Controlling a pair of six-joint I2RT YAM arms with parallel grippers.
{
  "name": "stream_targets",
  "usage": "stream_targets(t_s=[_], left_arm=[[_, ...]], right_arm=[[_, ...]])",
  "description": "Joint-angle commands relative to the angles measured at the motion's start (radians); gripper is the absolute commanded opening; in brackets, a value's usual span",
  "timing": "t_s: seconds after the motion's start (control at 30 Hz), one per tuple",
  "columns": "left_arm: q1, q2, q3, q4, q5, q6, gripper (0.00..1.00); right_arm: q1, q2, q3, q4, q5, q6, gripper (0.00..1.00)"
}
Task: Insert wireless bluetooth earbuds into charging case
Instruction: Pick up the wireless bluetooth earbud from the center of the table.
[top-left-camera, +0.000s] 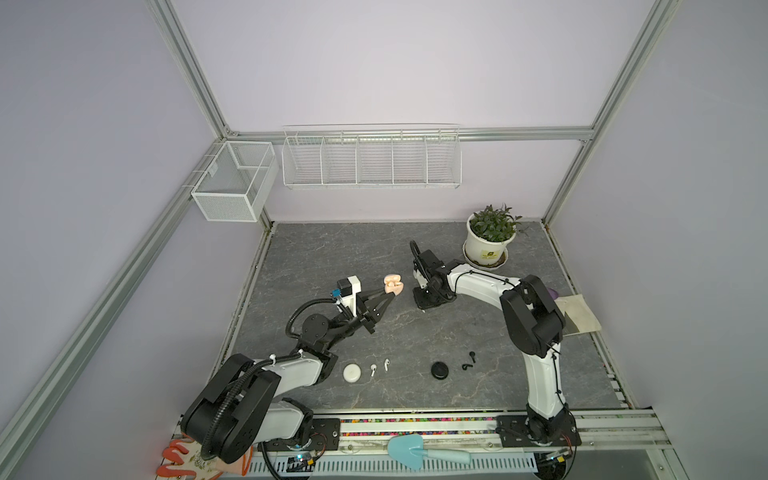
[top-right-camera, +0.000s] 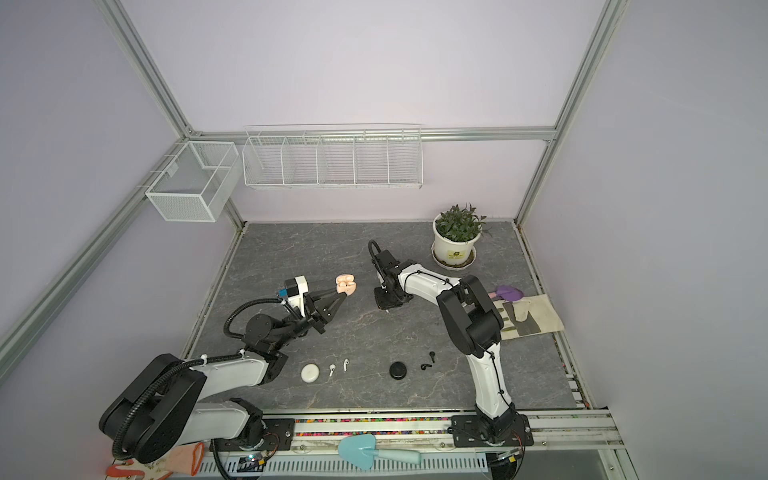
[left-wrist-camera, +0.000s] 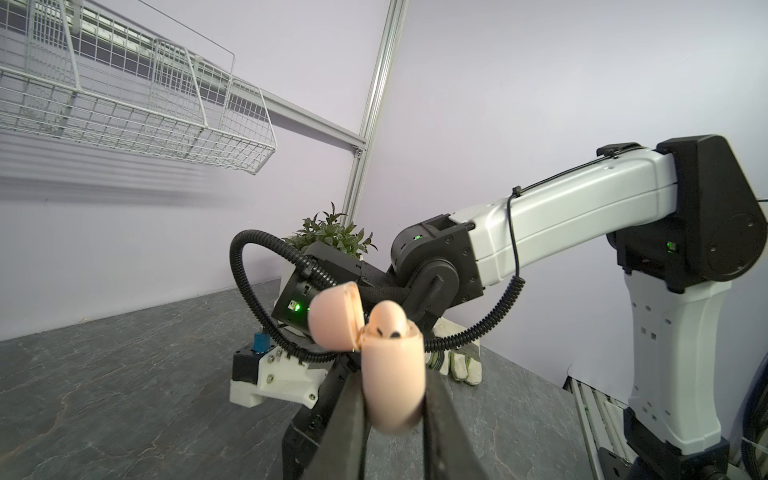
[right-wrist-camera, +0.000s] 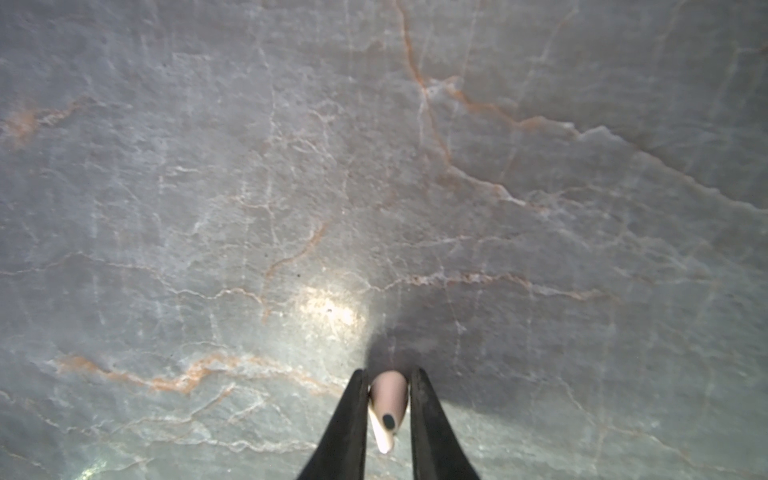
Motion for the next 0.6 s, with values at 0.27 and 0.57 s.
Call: stream_targets(t_s=[0.27, 0.57], left_arm=[[0.01, 0.019, 0.018, 0.037, 0.001, -0.002, 0.0], [0.016, 0.018, 0.025, 0.037, -0.01, -0.016, 0.0]], right_arm=[[-0.012, -0.028, -0.036, 0.053, -0.021, 0.028, 0.21], [-0.021, -0.062, -0.068, 0.092, -0.051, 0.046, 0.2]])
